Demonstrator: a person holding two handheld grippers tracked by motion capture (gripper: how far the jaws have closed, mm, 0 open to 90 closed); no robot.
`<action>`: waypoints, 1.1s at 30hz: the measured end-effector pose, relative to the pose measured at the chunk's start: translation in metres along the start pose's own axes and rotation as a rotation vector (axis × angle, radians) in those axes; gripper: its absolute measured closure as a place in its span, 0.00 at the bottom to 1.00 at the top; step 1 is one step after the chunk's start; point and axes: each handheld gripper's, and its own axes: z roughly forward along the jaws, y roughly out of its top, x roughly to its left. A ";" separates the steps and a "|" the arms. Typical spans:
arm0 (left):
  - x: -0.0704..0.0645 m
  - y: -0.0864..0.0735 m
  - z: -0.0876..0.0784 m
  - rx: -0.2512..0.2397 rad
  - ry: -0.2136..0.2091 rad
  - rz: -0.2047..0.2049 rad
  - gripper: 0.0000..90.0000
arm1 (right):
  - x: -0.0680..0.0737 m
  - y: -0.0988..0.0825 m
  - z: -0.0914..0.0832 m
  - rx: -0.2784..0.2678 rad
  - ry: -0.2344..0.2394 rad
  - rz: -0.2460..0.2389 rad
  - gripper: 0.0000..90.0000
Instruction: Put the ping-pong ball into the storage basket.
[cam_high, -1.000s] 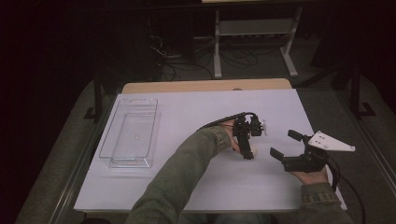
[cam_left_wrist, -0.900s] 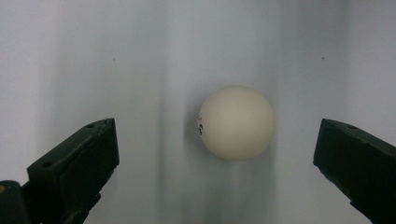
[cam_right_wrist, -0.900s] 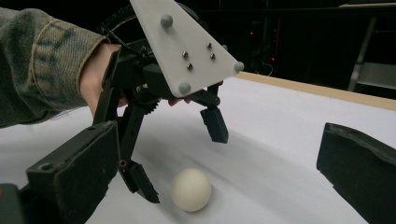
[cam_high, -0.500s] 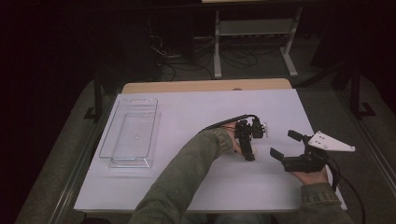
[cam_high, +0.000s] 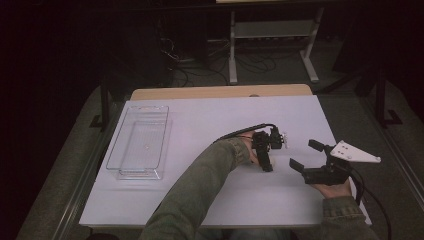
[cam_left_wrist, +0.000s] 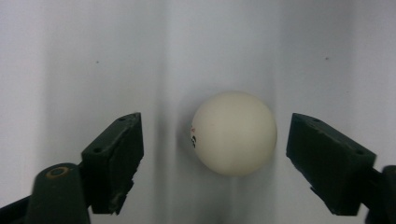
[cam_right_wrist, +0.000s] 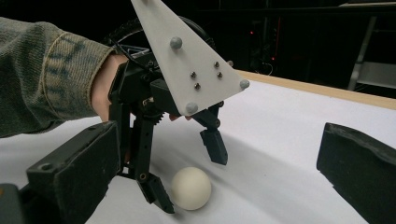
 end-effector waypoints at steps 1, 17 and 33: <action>0.000 0.000 0.000 0.000 0.000 0.000 0.23 | 0.000 0.000 0.000 -0.001 0.000 -0.001 0.00; -0.001 0.000 0.001 -0.004 -0.014 0.006 0.45 | 0.000 0.000 0.000 -0.001 0.000 0.000 0.00; -0.001 0.000 0.001 -0.003 -0.034 0.021 0.56 | 0.000 0.000 -0.001 -0.001 0.000 0.002 0.00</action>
